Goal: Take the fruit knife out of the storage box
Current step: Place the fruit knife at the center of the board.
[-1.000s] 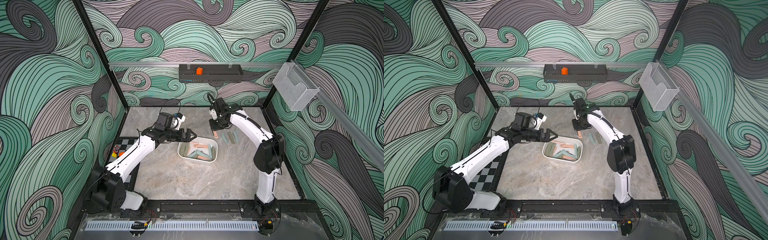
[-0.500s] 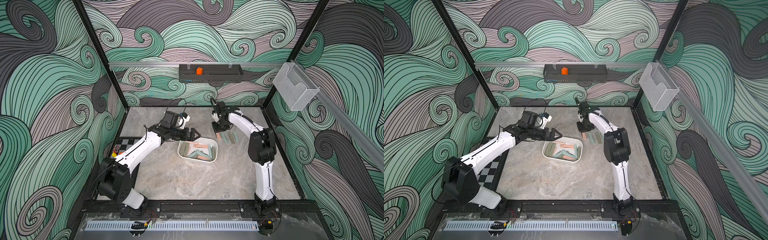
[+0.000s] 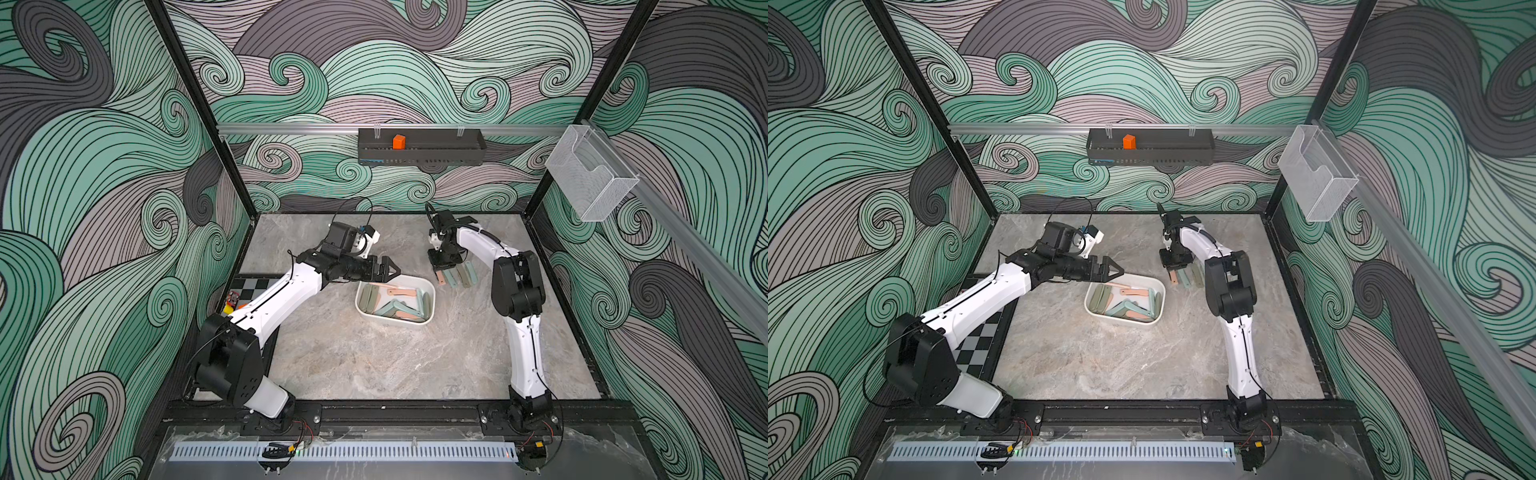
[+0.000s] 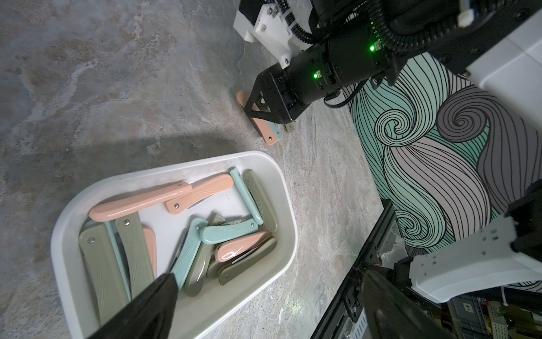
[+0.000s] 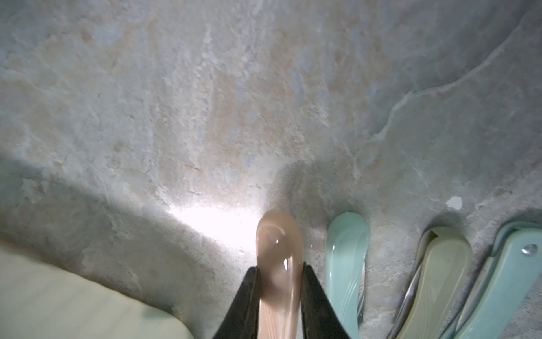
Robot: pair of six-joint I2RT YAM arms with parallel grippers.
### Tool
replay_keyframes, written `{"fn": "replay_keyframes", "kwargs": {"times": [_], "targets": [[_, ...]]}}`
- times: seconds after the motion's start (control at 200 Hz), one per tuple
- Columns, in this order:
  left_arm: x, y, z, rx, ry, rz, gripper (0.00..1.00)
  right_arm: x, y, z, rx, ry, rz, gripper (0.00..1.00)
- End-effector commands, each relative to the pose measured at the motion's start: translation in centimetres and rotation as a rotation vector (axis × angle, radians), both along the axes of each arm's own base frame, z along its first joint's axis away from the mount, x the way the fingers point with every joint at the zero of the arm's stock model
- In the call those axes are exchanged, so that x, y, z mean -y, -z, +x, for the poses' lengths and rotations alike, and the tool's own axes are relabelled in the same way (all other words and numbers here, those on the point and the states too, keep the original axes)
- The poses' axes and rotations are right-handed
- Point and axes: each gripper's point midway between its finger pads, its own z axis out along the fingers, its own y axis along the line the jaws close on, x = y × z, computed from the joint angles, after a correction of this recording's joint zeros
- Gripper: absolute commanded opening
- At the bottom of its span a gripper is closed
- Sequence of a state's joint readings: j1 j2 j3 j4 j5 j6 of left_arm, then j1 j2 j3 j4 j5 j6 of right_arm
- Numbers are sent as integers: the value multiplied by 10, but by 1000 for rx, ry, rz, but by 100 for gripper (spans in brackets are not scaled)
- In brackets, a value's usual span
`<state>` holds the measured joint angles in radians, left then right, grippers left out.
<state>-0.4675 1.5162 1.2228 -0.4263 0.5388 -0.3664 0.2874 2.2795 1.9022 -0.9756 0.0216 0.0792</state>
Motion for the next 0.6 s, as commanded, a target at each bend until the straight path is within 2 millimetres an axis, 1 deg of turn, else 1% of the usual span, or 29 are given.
{"fn": "replay_keyframes", "kwargs": {"times": [0.0,0.01,0.03,0.055,0.075,0.09,0.18,0.275,0.305,0.375,0.475,0.595], "targets": [[2,-1,1,9,14,13,99,5,-3,4,9,4,-3,32],[2,-1,1,9,13,14,99,6,-4,4,10,7,-2,33],[2,-1,1,10,14,14,99,7,-4,4,11,11,-4,39],[1,-2,0,12,13,14,99,7,-4,3,10,13,-4,41],[1,-2,1,13,13,14,99,8,-5,3,10,13,-4,45],[1,-1,1,12,12,15,99,9,-5,3,11,15,-9,47],[1,-3,1,15,10,15,99,12,-12,3,29,18,-24,48],[-1,-6,0,23,7,18,99,14,-29,3,62,29,-24,49],[-2,-7,0,27,5,23,99,13,-36,2,75,32,-13,52],[-6,-10,0,42,0,39,99,9,-54,-1,99,38,24,57],[-13,-17,-1,68,-7,62,99,0,-76,-8,128,35,70,67],[-27,-24,0,95,-43,92,99,-22,-96,-22,153,-18,117,79]]}}
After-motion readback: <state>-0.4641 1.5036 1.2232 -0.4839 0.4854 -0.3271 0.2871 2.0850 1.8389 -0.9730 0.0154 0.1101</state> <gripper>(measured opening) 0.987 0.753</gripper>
